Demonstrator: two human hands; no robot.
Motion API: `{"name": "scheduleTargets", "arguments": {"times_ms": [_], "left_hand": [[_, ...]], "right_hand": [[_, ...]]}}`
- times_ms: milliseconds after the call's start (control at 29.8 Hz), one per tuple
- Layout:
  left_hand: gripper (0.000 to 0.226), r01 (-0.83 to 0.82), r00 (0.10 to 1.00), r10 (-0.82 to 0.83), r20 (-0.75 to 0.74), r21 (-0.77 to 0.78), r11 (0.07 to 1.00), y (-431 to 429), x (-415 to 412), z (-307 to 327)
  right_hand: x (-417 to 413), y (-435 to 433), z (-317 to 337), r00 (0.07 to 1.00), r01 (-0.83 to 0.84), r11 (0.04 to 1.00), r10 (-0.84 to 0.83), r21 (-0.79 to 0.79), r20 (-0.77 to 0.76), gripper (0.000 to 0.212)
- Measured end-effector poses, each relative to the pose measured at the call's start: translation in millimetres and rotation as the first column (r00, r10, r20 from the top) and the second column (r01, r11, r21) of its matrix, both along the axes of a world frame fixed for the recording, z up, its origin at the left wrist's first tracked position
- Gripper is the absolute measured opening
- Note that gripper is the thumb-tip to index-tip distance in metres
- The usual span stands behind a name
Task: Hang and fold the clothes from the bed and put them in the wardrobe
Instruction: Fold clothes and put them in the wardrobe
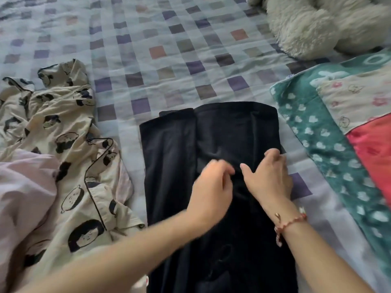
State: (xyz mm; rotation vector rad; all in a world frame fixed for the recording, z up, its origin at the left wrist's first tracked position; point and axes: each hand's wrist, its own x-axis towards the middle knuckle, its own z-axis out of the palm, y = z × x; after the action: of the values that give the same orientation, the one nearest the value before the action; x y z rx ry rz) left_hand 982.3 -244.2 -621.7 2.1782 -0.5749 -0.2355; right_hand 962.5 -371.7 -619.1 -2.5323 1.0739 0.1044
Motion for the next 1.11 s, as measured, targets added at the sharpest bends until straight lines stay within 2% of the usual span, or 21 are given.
{"name": "scheduleTargets", "arguments": {"times_ms": [34,101,168,269,336,403,504,571,604,638,705,739,772,806,873,907,974,1007,1041,1108], "left_hand": [[0.021,0.022,0.998,-0.023,-0.056,-0.008,1.0,5,-29,-1],[0.021,0.098,0.972,-0.078,-0.222,0.081,0.992,14,-74,-2],[0.022,0.167,0.944,-0.081,-0.321,0.25,0.954,22,-94,-4],[0.035,0.308,0.933,-0.137,-0.334,0.54,0.783,16,-99,3],[0.043,0.381,0.923,-0.235,-0.304,0.643,0.664,9,-101,8],[0.053,0.438,0.898,-0.317,-0.305,0.681,0.587,1,-110,17],[0.057,0.492,0.869,-0.372,-0.325,0.639,0.591,-13,-124,41],[0.055,0.505,0.863,-0.393,-0.318,0.582,0.638,-22,-136,49],[0.056,0.492,0.866,-0.427,-0.26,0.588,0.642,-25,-144,52],[0.061,0.481,0.858,-0.474,-0.2,0.637,0.603,-28,-148,47],[0.067,0.424,0.877,-0.46,-0.141,0.677,0.601,-33,-160,56],[0.061,0.414,0.877,-0.466,-0.116,0.675,0.611,-36,-164,56],[0.054,0.425,0.886,-0.432,-0.169,0.667,0.611,-38,-167,56],[0.048,0.373,0.917,-0.37,-0.15,0.654,0.658,-43,-160,53],[0.036,0.384,0.923,-0.293,-0.249,0.64,0.665,-35,-148,43],[0.034,0.396,0.918,-0.287,-0.272,0.649,0.65,-26,-139,40],[0.035,0.452,0.89,-0.329,-0.314,0.691,0.563,-7,-122,43],[0.035,0.484,0.874,-0.335,-0.352,0.701,0.524,2,-114,46],[0.033,0.517,0.856,-0.325,-0.402,0.683,0.517,7,-108,47],[0.016,0.533,0.84,-0.297,-0.454,0.59,0.606,11,-103,53]], "right_hand": [[6,-8,-3,0.997,-0.019,1.0,0.018,-0.011,-0.075,0.052],[13,-23,-6,0.991,-0.042,0.999,0.042,0.007,-0.13,0.037],[16,-38,-8,0.998,0.01,0.991,-0.002,0.131,-0.066,0.028],[7,-55,-6,0.994,0.037,0.959,-0.064,0.281,0.089,0.029],[1,-60,-3,0.99,-0.013,0.965,-0.025,0.261,0.141,0.019],[-5,-63,7,0.988,-0.052,0.979,0.022,0.196,0.152,0.037],[-4,-70,18,0.986,-0.096,0.983,0.073,0.154,0.15,0.049],[-2,-74,23,0.985,-0.103,0.985,0.082,0.135,0.152,0.049],[-2,-74,28,0.985,-0.108,0.985,0.087,0.137,0.15,0.049],[0,-75,28,0.98,-0.125,0.982,0.1,0.142,0.171,0.049],[-1,-72,36,0.966,-0.191,0.971,0.159,0.146,0.205,0.042],[-2,-69,39,0.962,-0.211,0.964,0.176,0.162,0.209,0.03],[-8,-63,40,0.955,-0.249,0.954,0.213,0.167,0.206,0.014],[-13,-57,41,0.944,-0.288,0.945,0.253,0.156,0.211,0.019],[-39,-37,45,0.867,-0.48,0.862,0.439,0.161,0.234,0.034],[-56,-26,49,0.802,-0.595,0.771,0.549,0.228,0.238,0.04],[-90,-6,57,0.631,-0.716,0.547,0.773,0.434,0.066,0.049],[-102,-1,56,0.527,-0.716,0.483,0.848,0.505,-0.063,0.05],[-112,1,53,0.438,-0.72,0.453,0.884,0.525,-0.161,0.048],[-123,-3,48,0.36,-0.769,0.437,0.899,0.466,-0.249,0.028]]}}
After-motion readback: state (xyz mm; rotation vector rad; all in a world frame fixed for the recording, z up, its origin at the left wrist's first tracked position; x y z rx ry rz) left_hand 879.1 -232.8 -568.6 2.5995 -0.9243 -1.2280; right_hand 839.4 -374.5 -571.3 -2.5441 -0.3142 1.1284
